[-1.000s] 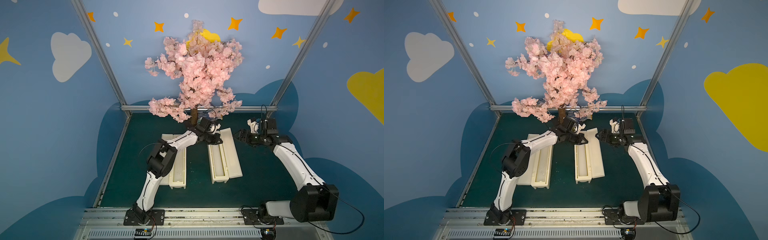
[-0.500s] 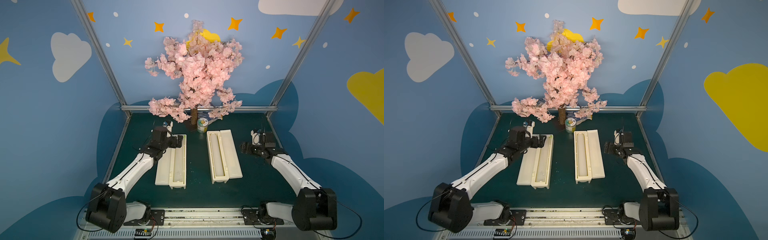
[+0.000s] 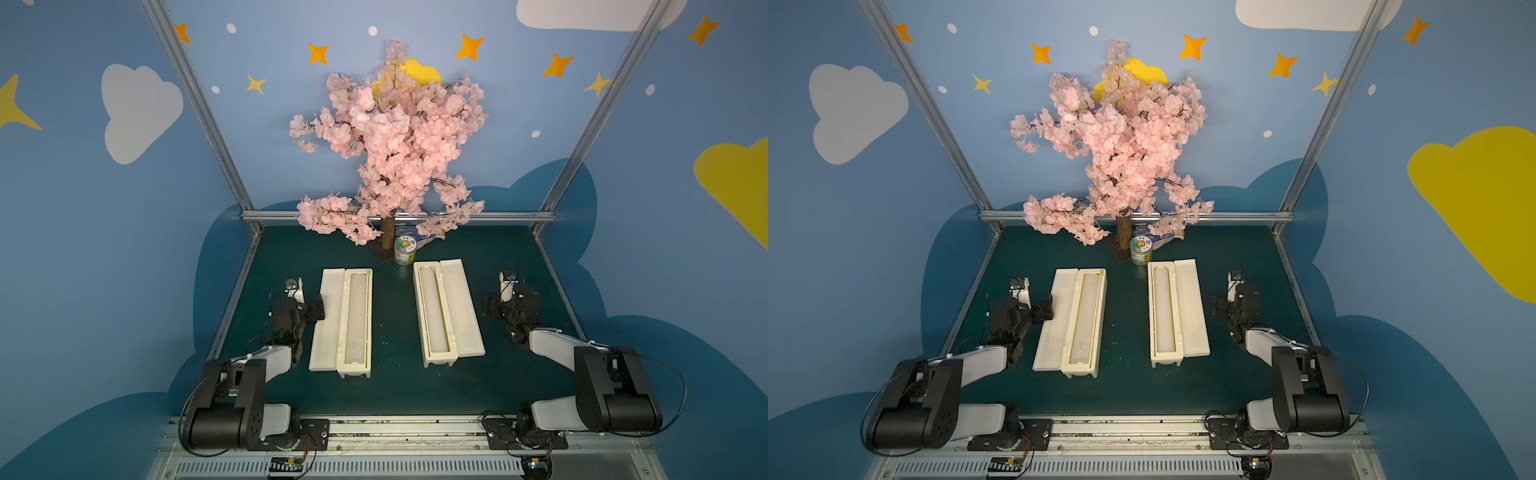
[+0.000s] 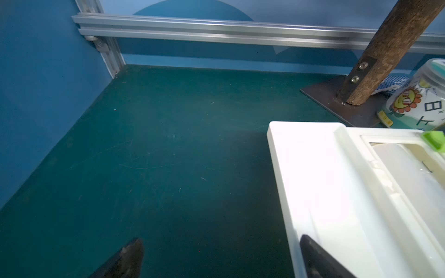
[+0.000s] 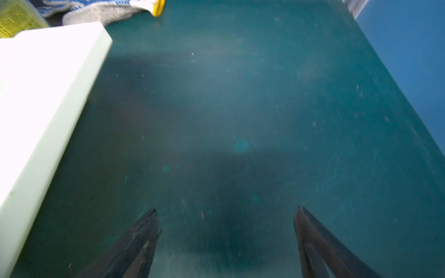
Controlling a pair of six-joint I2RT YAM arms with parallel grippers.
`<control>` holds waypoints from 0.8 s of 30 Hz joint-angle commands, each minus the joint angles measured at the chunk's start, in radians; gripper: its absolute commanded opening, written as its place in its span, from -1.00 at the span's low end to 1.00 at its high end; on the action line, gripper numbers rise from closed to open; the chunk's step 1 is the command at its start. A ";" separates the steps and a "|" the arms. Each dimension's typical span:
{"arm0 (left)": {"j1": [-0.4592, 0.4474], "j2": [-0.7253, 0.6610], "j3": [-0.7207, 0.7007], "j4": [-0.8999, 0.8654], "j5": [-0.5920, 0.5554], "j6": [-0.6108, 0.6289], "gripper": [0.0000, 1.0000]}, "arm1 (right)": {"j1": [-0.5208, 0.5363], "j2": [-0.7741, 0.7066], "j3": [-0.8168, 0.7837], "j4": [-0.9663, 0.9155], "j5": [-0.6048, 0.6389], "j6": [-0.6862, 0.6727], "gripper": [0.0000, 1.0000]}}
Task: Put plastic wrap rolls into dispensers
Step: Reset both arms
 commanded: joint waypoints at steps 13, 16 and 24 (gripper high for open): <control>-0.024 0.132 0.079 0.085 0.017 0.036 1.00 | -0.007 0.032 0.001 0.100 -0.031 -0.036 0.77; -0.025 0.121 0.104 0.013 0.021 0.041 1.00 | -0.005 0.032 0.002 0.099 -0.031 -0.036 0.77; -0.024 0.108 0.091 0.024 0.019 0.039 1.00 | -0.016 0.032 0.007 0.092 -0.042 -0.029 0.77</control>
